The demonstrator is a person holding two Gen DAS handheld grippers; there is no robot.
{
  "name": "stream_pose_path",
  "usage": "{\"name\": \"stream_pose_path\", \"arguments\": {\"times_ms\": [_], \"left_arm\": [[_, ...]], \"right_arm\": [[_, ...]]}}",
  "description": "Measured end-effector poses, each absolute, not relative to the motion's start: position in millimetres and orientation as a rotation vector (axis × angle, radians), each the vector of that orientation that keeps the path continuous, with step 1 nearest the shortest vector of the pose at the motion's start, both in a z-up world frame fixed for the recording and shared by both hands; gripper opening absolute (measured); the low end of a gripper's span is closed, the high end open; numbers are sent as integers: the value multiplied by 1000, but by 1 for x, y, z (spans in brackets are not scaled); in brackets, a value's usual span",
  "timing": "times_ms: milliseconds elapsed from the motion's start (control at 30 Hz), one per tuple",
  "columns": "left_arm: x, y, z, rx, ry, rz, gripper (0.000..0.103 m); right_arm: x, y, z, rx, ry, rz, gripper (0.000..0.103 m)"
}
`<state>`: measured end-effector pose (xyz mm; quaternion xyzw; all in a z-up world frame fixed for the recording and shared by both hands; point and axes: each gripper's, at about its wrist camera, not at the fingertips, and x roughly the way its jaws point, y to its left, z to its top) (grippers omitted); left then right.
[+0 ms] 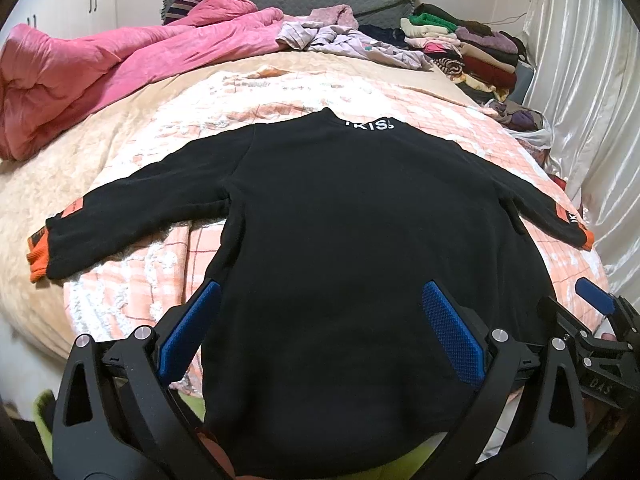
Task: Fold small clothes
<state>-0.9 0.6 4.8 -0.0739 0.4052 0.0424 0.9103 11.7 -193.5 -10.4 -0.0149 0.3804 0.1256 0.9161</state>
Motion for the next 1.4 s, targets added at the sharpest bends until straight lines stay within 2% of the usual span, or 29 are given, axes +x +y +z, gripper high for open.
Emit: {"name": "stream_pose_path", "arguments": {"times_ms": [1400], "left_arm": [[5,2,7,-160,838,78,95]], "right_arm": [[20,-205,-11,-6,773,221,99]]}}
